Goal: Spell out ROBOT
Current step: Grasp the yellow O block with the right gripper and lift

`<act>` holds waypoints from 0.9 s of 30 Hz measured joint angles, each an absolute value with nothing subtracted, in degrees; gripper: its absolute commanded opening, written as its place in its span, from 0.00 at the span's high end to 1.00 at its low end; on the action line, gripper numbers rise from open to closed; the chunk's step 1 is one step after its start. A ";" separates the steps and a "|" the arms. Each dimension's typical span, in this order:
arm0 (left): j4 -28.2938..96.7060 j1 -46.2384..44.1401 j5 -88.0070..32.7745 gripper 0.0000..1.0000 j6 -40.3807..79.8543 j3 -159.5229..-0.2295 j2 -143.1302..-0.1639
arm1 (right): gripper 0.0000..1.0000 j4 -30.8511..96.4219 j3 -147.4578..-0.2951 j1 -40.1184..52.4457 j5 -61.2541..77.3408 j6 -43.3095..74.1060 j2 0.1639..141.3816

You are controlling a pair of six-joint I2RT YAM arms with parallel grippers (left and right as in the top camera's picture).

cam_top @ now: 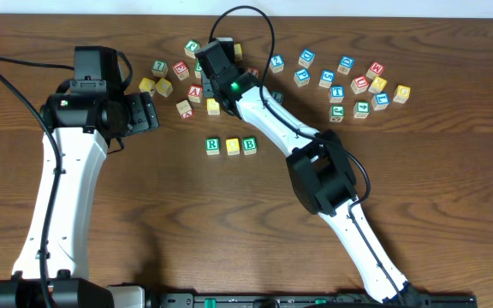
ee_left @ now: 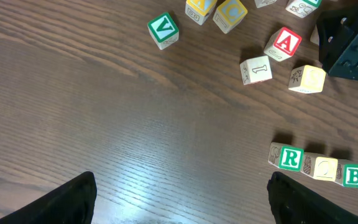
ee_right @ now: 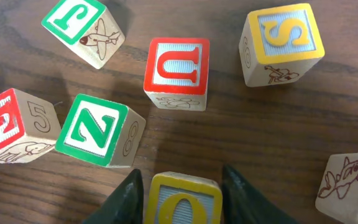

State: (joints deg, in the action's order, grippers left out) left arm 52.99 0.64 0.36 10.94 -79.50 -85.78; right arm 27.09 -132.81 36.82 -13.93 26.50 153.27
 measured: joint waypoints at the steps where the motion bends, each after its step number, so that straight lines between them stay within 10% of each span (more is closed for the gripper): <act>1: 52.99 0.64 0.36 0.13 10.94 -79.50 -85.78 | 0.70 27.20 -132.81 36.82 -13.93 26.46 153.27; 27: 53.17 0.64 0.36 0.13 10.94 -79.50 -85.78 | 0.85 61.67 -133.71 33.95 -12.32 21.45 129.21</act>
